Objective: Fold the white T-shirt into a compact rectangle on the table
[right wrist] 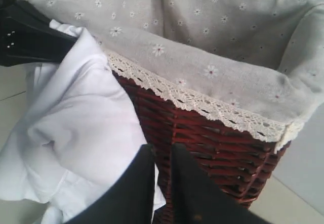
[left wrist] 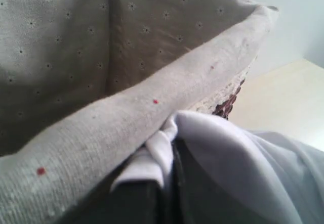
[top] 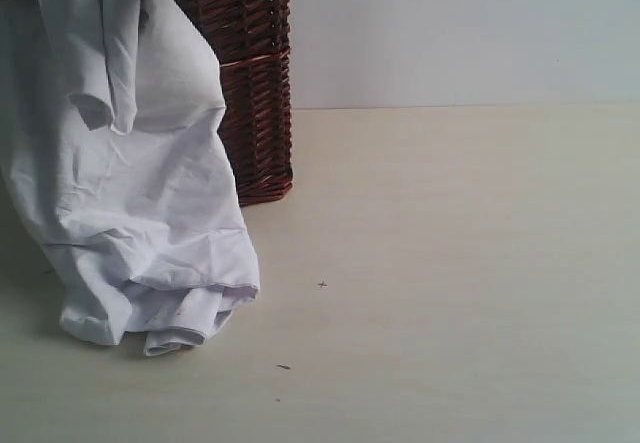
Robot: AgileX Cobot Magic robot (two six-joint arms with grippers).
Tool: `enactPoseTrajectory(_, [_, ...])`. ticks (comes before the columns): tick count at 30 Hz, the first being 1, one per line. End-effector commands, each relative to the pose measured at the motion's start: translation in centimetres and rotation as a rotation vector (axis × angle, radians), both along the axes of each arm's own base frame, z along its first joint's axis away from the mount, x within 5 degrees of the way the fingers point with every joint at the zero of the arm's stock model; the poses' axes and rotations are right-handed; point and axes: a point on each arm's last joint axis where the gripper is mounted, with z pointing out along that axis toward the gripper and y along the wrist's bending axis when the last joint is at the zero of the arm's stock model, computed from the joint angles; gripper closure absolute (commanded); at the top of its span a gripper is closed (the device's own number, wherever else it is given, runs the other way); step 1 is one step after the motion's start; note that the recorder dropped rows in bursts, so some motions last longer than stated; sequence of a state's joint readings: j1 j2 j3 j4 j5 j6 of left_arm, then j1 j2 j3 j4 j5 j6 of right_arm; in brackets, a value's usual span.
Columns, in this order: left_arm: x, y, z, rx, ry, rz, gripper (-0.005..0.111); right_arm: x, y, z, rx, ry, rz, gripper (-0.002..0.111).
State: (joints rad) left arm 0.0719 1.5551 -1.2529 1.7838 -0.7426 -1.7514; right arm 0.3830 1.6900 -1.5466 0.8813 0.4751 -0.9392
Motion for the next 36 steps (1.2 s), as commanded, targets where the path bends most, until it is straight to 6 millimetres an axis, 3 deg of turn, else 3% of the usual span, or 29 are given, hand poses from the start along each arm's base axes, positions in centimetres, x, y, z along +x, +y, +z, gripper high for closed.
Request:
enactPoseTrajectory(1, [2.2,0.7,-0.7,-0.019,0.003,0.095,0.107,-0.5,0.1,0.4,-0.008,0.004,0.031,0.094])
enactPoseTrajectory(5, [2.4,2.7,2.4,-0.015,-0.096,0.263,0.107,-0.9,0.1,-0.1,-0.077,0.023,0.081,0.094])
enactPoseTrajectory(8, [2.6,2.7,4.3,-0.067,-0.122,0.256,0.107,-1.0,0.2,-0.2,-0.068,0.049,0.082,0.094])
enactPoseTrajectory(12, [1.4,1.3,6.5,-0.101,-0.144,0.084,0.107,-1.6,0.0,0.5,-0.056,0.048,0.087,0.094])
enactPoseTrajectory(17, [-2.1,0.0,8.5,-0.141,-0.144,-0.049,0.107,-2.1,0.1,0.4,-0.041,0.107,0.108,0.094])
enactPoseTrajectory(20, [-5.4,-0.6,11.2,-0.141,-0.208,-0.110,0.107,-2.9,0.0,0.9,-0.047,0.134,0.144,0.094])
enactPoseTrajectory(21, [-6.1,-0.7,11.8,-0.144,-0.222,-0.111,0.107,-3.3,0.0,1.3,-0.052,0.124,0.161,0.091])
enactPoseTrajectory(23, [-7.9,-0.9,13.2,-0.183,-0.230,-0.109,0.107,-5.4,-0.5,3.2,-0.063,0.082,0.218,0.071])
enactPoseTrajectory(25, [-8.7,-1.7,13.4,-0.191,-0.216,-0.167,0.107,-7.0,-0.8,4.9,-0.020,0.066,0.251,0.063])
enactPoseTrajectory(29, [-9.5,-3.9,13.3,-0.204,-0.186,-0.282,0.107,-9.6,0.6,6.2,-0.052,0.013,0.329,0.063])
enactPoseTrajectory(32, [-9.3,-4.4,12.9,-0.241,-0.131,-0.299,0.107,-10.2,1.9,6.2,-0.081,-0.036,0.335,0.063])
enactPoseTrajectory(36, [-8.9,-4.5,11.4,-0.247,-0.082,-0.293,0.107,-10.1,2.1,6.5,-0.100,-0.087,0.273,0.063])
